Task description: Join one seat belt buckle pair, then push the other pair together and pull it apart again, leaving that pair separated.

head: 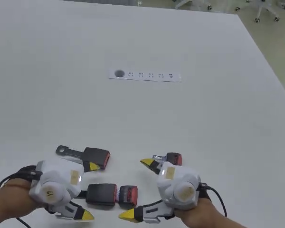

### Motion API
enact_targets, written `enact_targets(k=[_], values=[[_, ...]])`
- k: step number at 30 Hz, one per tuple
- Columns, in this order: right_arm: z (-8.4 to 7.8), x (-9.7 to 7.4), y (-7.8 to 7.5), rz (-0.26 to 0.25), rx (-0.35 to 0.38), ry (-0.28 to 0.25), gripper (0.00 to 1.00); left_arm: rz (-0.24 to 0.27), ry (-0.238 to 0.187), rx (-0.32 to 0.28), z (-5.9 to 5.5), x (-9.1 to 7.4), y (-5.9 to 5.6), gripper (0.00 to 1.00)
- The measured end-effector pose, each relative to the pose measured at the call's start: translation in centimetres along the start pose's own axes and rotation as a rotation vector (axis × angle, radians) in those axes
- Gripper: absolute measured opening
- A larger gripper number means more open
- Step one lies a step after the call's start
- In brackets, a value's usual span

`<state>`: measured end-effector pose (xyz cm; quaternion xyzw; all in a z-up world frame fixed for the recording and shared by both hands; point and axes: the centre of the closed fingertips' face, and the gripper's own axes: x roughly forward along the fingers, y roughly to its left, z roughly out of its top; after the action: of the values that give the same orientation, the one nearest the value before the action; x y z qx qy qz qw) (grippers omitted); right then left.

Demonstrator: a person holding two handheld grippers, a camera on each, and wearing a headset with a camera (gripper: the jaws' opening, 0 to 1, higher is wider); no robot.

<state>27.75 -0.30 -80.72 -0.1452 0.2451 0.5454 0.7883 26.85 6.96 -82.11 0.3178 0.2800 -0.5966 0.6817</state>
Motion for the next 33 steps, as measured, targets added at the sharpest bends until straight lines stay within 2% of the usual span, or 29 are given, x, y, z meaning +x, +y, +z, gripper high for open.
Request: enact_targets(k=[1, 2, 4, 7, 13, 17, 21, 25, 28, 30, 33], values=[[0.0, -0.3, -0.2, -0.005, -0.001, -0.001, 0.93, 0.016, -0.034, -0.038, 0.6, -0.5, 0.3, 0.76], [0.1, -0.6, -0.3, -0.009, 0.000, -0.002, 0.92, 0.030, -0.042, -0.049, 0.7, -0.8, 0.6, 0.77], [0.1, -1.4, -0.9, -0.029, -0.002, -0.008, 0.92, 0.046, -0.039, -0.053, 0.4, -1.3, 1.1, 0.82], [-0.2, -2.4, -1.9, -0.039, 0.005, -0.003, 0.92, 0.079, -0.057, -0.073, 0.4, -2.1, 2.3, 0.82], [-1.4, -4.5, -5.0, -0.069, 0.001, 0.037, 0.88, 0.124, -0.093, -0.081, 1.2, -3.4, 4.8, 0.83], [-2.5, -5.6, -7.3, -0.092, -0.025, 0.085, 0.83, 0.130, -0.070, -0.075, 1.0, -3.5, 6.3, 0.81], [-3.2, -6.2, -8.7, -0.085, -0.006, 0.098, 0.83, 0.127, -0.061, -0.062, 1.3, -3.4, 7.9, 0.81], [-4.5, -6.6, -10.1, -0.071, 0.012, 0.129, 0.83, 0.107, -0.043, -0.061, 0.8, -2.9, 9.2, 0.79], [-5.4, -6.6, -10.7, -0.052, 0.024, 0.148, 0.81, 0.085, -0.027, -0.072, 0.1, -2.0, 9.5, 0.77], [-6.1, -6.4, -10.8, -0.024, 0.052, 0.167, 0.80, 0.057, 0.020, -0.070, -1.1, -1.1, 9.3, 0.74], [-7.0, -6.2, -11.0, -0.004, 0.036, 0.205, 0.78, 0.029, 0.039, -0.053, -1.7, -0.1, 9.2, 0.70]])
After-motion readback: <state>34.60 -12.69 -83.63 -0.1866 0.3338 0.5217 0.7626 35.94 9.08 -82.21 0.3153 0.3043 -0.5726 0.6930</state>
